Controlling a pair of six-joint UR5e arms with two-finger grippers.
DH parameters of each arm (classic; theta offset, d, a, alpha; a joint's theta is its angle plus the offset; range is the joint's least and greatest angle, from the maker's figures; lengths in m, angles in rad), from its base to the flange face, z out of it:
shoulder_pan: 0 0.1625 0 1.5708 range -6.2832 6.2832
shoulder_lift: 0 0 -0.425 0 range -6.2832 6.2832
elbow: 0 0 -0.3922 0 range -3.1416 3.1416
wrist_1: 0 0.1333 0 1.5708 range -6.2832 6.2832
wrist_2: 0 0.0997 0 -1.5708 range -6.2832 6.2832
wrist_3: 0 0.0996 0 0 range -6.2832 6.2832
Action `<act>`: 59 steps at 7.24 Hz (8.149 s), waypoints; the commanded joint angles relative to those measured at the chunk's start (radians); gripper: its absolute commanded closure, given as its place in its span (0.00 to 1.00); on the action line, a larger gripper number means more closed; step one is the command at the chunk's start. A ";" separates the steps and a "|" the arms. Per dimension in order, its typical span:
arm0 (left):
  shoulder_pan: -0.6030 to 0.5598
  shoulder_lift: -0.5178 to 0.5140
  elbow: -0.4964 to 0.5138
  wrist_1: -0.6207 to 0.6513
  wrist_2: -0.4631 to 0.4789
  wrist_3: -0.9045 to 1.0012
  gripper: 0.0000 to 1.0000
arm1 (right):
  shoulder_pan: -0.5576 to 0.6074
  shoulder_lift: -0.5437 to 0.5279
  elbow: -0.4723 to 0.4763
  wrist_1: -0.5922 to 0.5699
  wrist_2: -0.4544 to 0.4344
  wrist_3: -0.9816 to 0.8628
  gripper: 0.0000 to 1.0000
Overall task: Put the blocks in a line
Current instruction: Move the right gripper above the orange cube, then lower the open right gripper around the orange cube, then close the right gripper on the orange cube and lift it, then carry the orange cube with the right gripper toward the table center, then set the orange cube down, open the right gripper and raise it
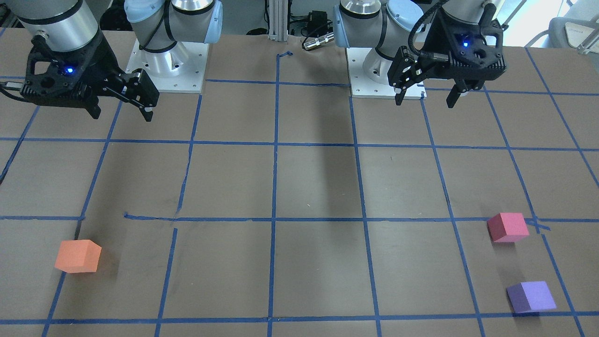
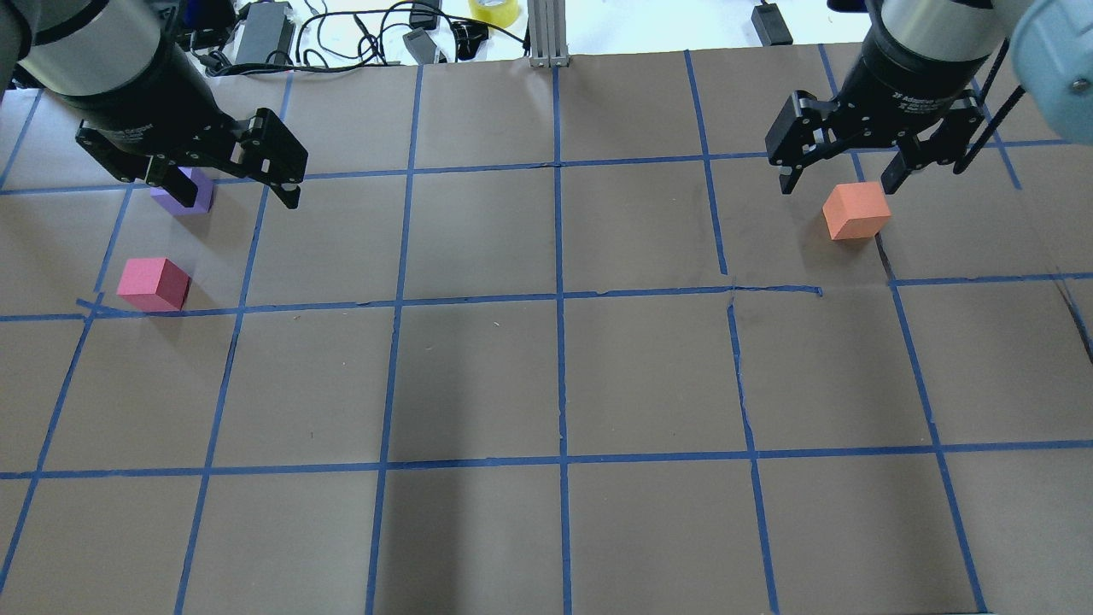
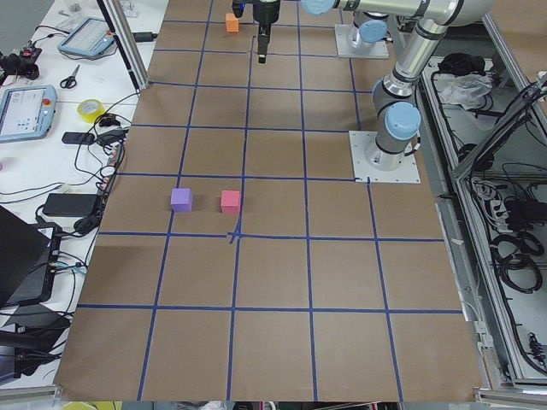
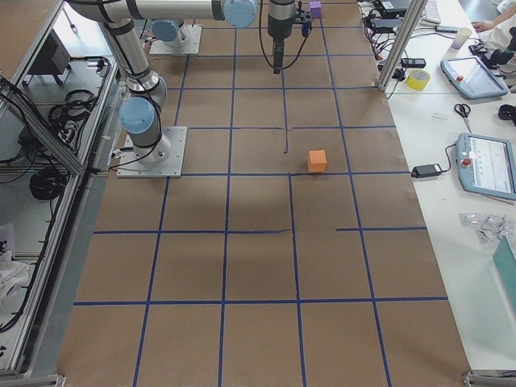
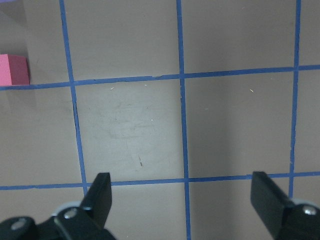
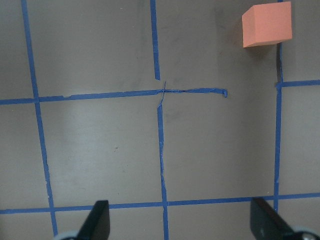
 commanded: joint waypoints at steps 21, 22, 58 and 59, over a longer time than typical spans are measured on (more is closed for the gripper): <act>0.003 0.003 0.000 -0.003 0.002 -0.001 0.00 | -0.253 0.540 -0.003 -0.620 -0.004 -0.410 0.00; 0.003 0.005 0.000 -0.004 0.002 -0.001 0.00 | -0.253 0.553 -0.003 -0.620 -0.004 -0.387 0.00; 0.005 0.009 0.012 -0.044 0.009 0.082 0.00 | 0.434 0.689 -0.242 -0.545 0.065 0.413 0.00; 0.006 0.005 0.017 -0.044 0.011 0.080 0.00 | 0.407 0.640 -0.242 -0.492 0.065 0.400 0.00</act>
